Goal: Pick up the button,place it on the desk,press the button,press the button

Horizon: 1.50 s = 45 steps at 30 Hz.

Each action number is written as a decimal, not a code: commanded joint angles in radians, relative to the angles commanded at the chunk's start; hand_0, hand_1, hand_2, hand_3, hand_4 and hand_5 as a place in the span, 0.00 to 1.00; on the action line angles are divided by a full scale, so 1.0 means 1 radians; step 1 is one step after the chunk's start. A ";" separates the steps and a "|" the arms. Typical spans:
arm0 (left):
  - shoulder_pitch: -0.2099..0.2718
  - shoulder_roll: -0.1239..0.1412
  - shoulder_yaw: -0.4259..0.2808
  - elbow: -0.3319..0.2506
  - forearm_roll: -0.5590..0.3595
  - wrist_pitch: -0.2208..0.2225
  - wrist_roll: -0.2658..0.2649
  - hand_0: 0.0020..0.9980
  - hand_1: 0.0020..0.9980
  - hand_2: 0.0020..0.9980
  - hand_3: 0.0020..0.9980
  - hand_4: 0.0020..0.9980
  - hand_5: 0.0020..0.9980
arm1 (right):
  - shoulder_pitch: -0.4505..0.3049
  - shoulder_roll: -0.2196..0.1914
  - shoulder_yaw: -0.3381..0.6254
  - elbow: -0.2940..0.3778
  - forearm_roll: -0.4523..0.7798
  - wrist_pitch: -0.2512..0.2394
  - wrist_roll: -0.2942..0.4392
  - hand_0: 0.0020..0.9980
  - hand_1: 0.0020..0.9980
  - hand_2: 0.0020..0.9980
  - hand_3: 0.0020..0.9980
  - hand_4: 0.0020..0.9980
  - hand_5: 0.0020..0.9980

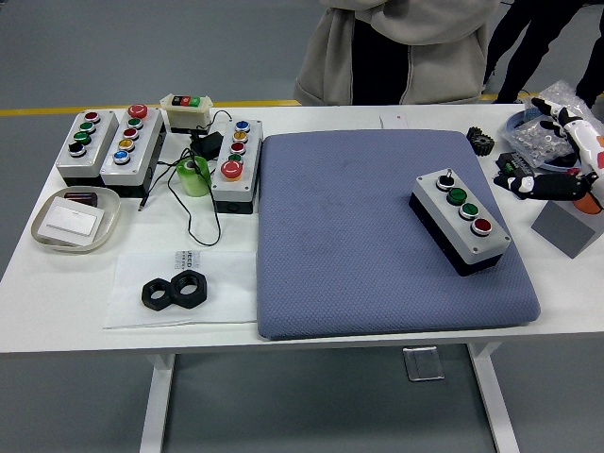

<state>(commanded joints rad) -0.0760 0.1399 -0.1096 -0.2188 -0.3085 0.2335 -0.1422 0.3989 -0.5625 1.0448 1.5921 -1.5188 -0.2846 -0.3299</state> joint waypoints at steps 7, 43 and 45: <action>0.004 0.001 -0.005 0.000 0.008 0.001 0.002 0.71 0.83 0.89 0.83 0.64 1.00 | 0.022 0.068 -0.080 -0.006 -0.171 -0.013 -0.085 1.00 0.92 0.97 1.00 0.99 0.09; 0.001 0.006 -0.001 -0.001 -0.005 -0.001 -0.003 0.69 0.83 0.89 0.83 0.64 1.00 | 0.162 0.300 -0.197 -0.330 -0.413 0.027 -0.230 0.92 0.75 0.83 0.93 0.97 0.09; 0.001 0.006 0.000 -0.002 -0.006 -0.001 -0.004 0.69 0.83 0.89 0.83 0.64 1.00 | 0.167 0.302 -0.194 -0.346 -0.410 0.037 -0.234 0.92 0.75 0.83 0.93 0.97 0.09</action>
<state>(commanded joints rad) -0.0749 0.1456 -0.1094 -0.2205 -0.3144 0.2322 -0.1460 0.5664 -0.2608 0.8509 1.2464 -1.9292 -0.2477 -0.5641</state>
